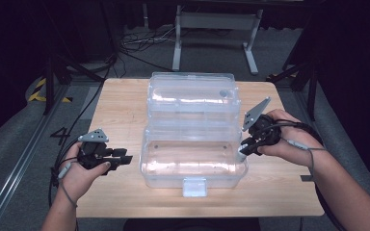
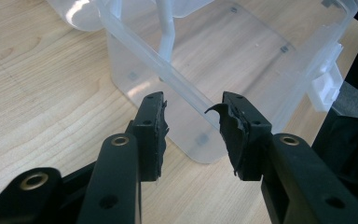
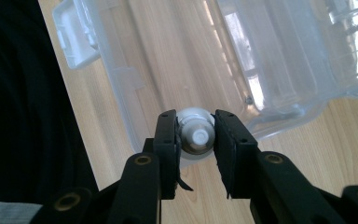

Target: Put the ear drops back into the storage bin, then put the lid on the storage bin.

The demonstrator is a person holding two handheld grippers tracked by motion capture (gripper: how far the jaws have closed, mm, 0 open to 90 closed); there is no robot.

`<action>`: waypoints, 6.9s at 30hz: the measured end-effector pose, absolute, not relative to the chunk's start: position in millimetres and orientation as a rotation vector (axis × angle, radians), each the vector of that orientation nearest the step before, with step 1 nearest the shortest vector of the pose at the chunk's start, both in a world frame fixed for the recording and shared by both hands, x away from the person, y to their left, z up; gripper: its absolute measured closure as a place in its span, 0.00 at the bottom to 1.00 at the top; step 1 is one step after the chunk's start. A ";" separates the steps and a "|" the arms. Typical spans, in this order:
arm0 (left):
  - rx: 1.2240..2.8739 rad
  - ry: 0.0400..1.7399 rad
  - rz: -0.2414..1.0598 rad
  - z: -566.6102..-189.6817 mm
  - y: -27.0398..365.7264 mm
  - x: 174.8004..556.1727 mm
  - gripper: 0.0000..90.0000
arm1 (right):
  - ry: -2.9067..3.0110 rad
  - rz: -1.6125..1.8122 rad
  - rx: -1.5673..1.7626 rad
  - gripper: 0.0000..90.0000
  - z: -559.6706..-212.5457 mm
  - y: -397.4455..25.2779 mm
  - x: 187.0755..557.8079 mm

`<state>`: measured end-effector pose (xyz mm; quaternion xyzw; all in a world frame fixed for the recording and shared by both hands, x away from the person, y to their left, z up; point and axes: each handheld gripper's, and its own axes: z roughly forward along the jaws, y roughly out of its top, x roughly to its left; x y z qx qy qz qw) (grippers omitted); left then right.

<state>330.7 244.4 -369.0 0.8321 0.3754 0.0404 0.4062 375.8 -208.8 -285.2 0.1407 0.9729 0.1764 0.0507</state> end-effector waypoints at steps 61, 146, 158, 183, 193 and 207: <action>2.097 0.946 0.095 -369.5 245.4 330.5 0.68 | 3.116 0.328 0.295 0.79 -379.2 -177.6 385.5; 2.035 0.922 0.081 -372.2 242.9 333.8 0.58 | 3.190 0.365 0.213 0.85 -396.6 -151.8 357.0; 2.092 0.850 0.150 -372.6 232.0 341.8 0.53 | 3.176 0.353 0.202 0.89 -397.9 -150.7 355.6; 2.091 0.766 0.196 -330.4 206.0 379.6 0.53 | 3.160 0.419 0.271 0.88 -398.8 -155.2 353.9; 2.103 0.672 0.192 -309.5 189.2 397.5 0.53 | 3.139 0.432 0.273 0.89 -398.4 -155.7 352.3; 2.150 0.588 0.194 -295.7 161.3 427.9 0.54 | 3.131 0.434 0.307 0.89 -398.0 -156.3 350.7</action>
